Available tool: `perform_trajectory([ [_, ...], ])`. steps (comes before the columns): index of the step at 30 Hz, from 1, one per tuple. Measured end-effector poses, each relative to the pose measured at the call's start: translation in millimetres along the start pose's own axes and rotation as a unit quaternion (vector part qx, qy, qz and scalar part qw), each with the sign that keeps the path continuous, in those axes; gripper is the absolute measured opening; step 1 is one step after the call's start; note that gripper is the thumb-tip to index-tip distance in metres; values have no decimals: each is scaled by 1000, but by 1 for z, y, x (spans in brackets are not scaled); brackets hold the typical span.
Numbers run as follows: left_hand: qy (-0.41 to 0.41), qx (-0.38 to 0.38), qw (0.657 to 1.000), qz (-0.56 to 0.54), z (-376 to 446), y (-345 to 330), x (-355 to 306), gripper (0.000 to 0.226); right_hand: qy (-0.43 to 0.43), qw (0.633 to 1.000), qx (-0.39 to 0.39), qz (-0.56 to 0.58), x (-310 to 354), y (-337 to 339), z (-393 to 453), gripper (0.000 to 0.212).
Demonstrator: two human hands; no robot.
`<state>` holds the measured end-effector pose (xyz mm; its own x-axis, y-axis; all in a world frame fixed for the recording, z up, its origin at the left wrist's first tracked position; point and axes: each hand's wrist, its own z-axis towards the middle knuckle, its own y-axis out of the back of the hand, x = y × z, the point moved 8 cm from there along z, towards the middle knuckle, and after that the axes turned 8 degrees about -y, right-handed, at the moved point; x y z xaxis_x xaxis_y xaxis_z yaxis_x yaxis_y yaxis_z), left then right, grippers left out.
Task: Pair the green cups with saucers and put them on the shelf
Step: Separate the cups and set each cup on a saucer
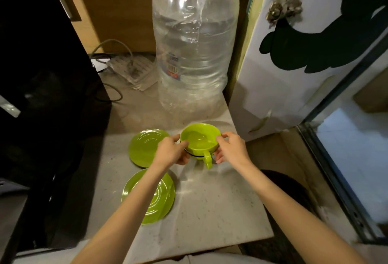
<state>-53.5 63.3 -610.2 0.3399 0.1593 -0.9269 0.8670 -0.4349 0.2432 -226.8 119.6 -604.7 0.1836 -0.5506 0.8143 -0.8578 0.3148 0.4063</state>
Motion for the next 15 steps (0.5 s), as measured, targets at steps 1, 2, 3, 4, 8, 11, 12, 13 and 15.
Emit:
perform_trajectory([
  [1,0,-1,1000,-1,0,0,0,31,6,1000,0,-1,1,1,-1,9],
  [2,1,-1,1000,-4,0,0,-1,31,12,1000,-2,-4,3,2,-1,8],
  [3,0,-3,1000,-11,0,0,-1,31,19,1000,-4,-7,5,2,-1,8],
  [4,-2,-6,1000,-21,0,1,-2,33,28,1000,-7,-10,8,3,-2,9],
  [8,-29,-39,996,-68,-2,16,-11,39,77,997,-10,-17,33,2,-10,10],
  [11,-55,-85,992,-78,-6,41,-15,43,110,994,8,-10,52,-13,-15,6],
  [12,-60,-103,990,-75,-8,51,-15,45,118,993,14,-6,57,-20,-16,6],
  [13,-63,-120,988,-72,-9,61,-13,46,124,992,21,1,61,-28,-17,7],
  [15,-64,-143,986,-55,-15,78,-8,49,131,991,40,5,67,-47,-18,8],
])
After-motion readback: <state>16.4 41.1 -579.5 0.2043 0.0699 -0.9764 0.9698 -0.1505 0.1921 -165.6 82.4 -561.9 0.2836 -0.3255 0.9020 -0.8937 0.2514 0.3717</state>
